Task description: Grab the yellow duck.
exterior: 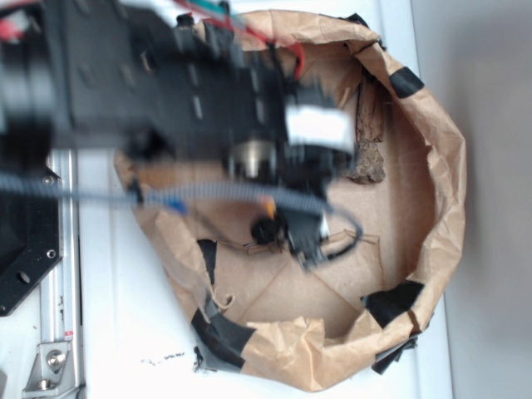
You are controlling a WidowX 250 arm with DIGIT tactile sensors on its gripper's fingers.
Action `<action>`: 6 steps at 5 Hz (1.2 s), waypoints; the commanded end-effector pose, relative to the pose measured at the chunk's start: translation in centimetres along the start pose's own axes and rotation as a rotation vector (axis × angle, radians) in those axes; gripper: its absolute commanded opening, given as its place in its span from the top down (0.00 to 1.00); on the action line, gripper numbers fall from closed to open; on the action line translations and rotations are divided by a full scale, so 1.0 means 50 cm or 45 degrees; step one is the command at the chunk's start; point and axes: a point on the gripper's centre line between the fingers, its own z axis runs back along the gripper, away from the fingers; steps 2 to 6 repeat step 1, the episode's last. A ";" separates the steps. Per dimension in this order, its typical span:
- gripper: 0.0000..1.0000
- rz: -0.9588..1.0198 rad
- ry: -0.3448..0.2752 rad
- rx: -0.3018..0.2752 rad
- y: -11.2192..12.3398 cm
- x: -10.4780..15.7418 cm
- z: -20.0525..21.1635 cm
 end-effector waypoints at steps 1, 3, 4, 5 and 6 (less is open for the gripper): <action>1.00 -0.068 -0.060 0.038 0.006 0.032 0.046; 1.00 -0.068 -0.060 0.038 0.006 0.032 0.046; 1.00 -0.068 -0.060 0.038 0.006 0.032 0.046; 1.00 -0.068 -0.060 0.038 0.006 0.032 0.046; 1.00 -0.068 -0.060 0.038 0.006 0.032 0.046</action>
